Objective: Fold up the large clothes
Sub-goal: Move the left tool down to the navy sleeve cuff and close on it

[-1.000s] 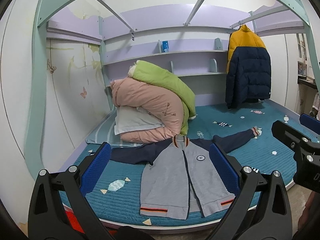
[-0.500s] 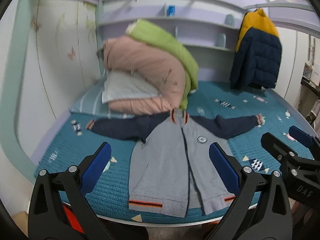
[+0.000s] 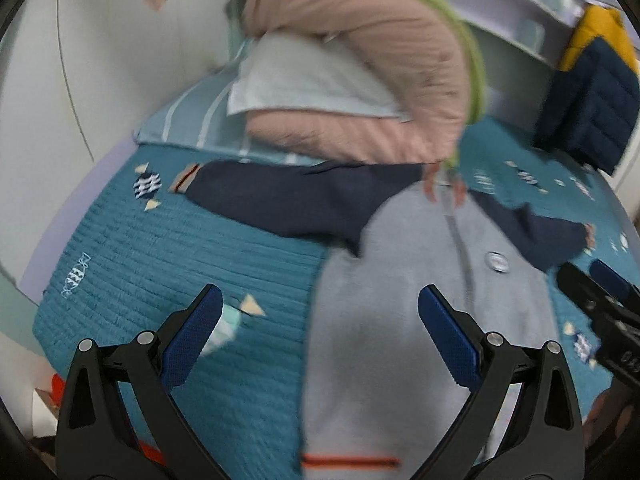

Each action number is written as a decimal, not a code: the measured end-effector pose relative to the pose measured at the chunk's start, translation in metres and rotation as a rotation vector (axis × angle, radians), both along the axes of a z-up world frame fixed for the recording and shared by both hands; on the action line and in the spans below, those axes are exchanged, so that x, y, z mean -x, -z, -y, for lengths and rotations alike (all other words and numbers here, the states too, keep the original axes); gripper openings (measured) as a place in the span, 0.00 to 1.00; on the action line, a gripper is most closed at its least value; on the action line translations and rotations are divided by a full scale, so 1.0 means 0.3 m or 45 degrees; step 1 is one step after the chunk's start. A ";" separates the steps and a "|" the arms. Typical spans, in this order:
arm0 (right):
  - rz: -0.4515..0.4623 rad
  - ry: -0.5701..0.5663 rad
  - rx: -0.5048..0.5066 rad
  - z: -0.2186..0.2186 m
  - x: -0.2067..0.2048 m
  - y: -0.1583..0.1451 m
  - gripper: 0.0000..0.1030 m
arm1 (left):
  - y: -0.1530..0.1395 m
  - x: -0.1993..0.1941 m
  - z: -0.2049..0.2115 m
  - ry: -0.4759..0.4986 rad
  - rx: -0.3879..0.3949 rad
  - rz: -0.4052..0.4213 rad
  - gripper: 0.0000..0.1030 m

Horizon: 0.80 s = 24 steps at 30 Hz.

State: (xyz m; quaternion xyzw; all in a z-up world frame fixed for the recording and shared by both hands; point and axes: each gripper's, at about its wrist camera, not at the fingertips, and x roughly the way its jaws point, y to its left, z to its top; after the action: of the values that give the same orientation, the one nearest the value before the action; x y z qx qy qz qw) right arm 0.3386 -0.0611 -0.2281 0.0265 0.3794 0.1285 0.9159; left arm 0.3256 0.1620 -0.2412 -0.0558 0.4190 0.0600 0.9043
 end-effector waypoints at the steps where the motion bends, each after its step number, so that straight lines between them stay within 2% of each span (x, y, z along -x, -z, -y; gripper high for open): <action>1: 0.002 0.000 0.016 -0.013 -0.025 0.018 0.93 | 0.030 -0.037 -0.045 -0.011 0.001 -0.010 0.95; 4: 0.017 -0.017 0.039 -0.056 -0.100 0.075 0.93 | 0.129 -0.160 -0.226 -0.109 -0.050 -0.032 0.95; 7: 0.023 -0.028 0.065 -0.090 -0.175 0.137 0.93 | 0.215 -0.277 -0.403 -0.191 -0.001 -0.062 0.95; 10: -0.004 -0.024 0.093 -0.117 -0.249 0.206 0.93 | 0.308 -0.394 -0.562 -0.278 0.153 -0.116 0.95; 14: -0.041 -0.029 0.117 -0.140 -0.311 0.282 0.93 | 0.428 -0.514 -0.700 -0.376 0.373 -0.189 0.95; 18: -0.071 -0.040 0.133 -0.156 -0.344 0.344 0.93 | 0.512 -0.609 -0.768 -0.471 0.477 -0.207 0.95; 20: -0.083 -0.041 0.131 -0.158 -0.359 0.369 0.93 | 0.546 -0.648 -0.782 -0.509 0.472 -0.228 0.94; 22: -0.095 -0.040 0.132 -0.164 -0.376 0.388 0.93 | 0.556 -0.687 -0.780 -0.513 0.411 -0.224 0.94; 24: -0.095 -0.041 0.138 -0.171 -0.393 0.405 0.93 | 0.552 -0.720 -0.762 -0.483 0.343 -0.224 0.79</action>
State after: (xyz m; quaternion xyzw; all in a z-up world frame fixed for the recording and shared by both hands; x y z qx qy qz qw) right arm 0.4565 -0.0097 -0.3497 -0.0242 0.4201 0.1213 0.8990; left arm 0.5416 0.3906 -0.4067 -0.2481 0.4822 0.1769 0.8214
